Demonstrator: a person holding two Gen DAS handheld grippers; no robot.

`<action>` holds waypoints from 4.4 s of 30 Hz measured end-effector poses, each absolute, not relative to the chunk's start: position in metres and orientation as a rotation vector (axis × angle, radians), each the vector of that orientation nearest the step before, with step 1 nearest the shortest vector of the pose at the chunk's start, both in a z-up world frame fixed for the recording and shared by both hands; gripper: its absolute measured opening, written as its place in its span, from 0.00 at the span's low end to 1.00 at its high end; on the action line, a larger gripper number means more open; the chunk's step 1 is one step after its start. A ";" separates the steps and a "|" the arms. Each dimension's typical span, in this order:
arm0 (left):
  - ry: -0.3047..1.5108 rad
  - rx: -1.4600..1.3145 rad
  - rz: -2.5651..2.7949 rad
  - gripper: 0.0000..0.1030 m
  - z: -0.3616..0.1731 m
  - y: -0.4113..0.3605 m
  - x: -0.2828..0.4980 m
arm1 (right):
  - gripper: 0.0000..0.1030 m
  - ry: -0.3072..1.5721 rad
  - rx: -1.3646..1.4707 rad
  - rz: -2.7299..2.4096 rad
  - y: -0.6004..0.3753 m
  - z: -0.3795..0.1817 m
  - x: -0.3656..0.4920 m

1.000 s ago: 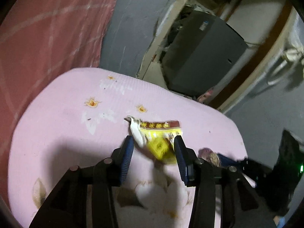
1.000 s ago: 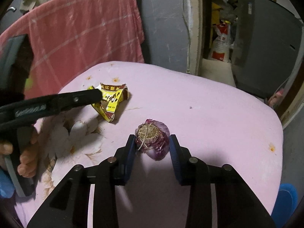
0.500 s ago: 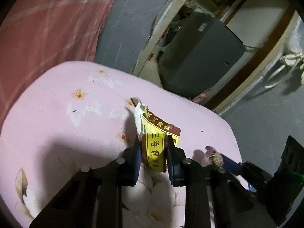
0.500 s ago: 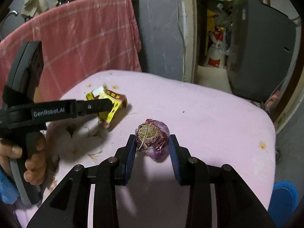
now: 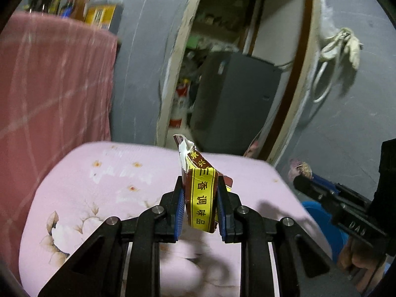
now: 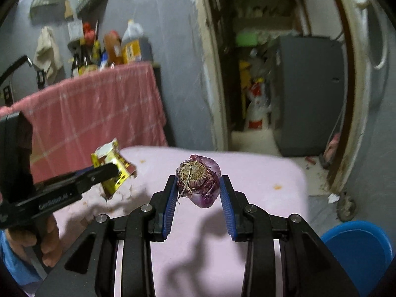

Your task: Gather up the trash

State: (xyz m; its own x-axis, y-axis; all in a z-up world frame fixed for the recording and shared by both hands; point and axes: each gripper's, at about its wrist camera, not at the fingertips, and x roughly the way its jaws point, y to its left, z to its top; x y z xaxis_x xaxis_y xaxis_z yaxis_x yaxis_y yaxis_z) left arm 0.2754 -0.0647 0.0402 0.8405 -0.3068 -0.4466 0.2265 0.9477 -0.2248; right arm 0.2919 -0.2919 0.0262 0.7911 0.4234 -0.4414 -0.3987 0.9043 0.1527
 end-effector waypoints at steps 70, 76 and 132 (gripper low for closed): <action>0.735 -0.087 -0.661 0.33 -0.021 -0.329 0.264 | 0.41 0.496 0.258 -0.092 -0.502 -0.006 0.189; 0.704 -0.116 -0.621 0.49 -0.011 -0.314 0.261 | 0.51 0.485 0.265 -0.102 -0.503 -0.003 0.189; 0.273 0.002 -0.358 0.98 0.027 -0.163 0.050 | 1.00 0.131 0.101 -0.151 -0.392 0.021 -0.005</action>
